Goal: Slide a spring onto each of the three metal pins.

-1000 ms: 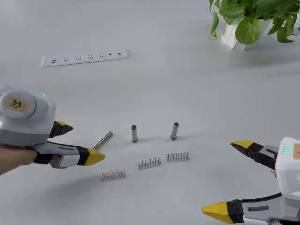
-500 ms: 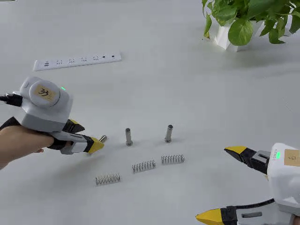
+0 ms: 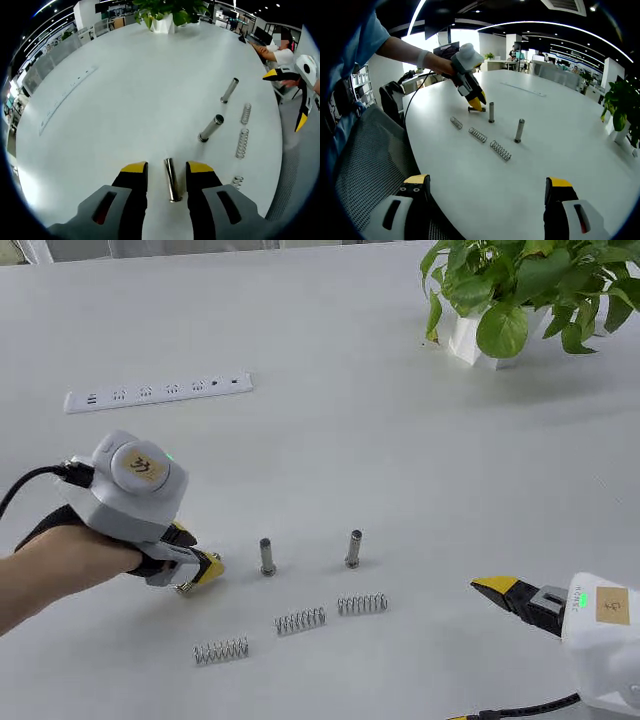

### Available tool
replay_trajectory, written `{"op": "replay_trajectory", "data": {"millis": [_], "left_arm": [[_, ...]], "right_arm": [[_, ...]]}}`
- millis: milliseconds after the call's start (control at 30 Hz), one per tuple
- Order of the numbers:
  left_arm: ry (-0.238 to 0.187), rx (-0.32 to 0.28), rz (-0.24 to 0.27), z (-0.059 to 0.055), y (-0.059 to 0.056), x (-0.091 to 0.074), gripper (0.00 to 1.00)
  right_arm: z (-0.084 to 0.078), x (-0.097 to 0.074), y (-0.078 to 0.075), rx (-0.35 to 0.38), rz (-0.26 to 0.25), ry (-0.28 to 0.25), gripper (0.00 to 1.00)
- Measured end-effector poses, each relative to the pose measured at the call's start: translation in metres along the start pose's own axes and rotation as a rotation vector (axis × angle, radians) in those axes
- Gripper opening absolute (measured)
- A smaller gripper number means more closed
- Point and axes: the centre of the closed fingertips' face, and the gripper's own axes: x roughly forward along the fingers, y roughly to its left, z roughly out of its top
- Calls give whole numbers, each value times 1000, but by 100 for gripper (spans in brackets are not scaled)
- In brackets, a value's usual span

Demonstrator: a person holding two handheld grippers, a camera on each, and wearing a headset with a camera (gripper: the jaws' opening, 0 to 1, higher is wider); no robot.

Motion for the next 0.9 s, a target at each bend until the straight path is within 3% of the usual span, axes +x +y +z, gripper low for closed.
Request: {"op": "replay_trajectory", "data": {"millis": [233,900], "left_arm": [[45,31,17,-6,2,8,26],[76,10,37,-4,4,8,16]], "right_arm": [[-2,-2,1,5,-5,1,95],[-2,-1,3,0,-11,-2,94]]}}
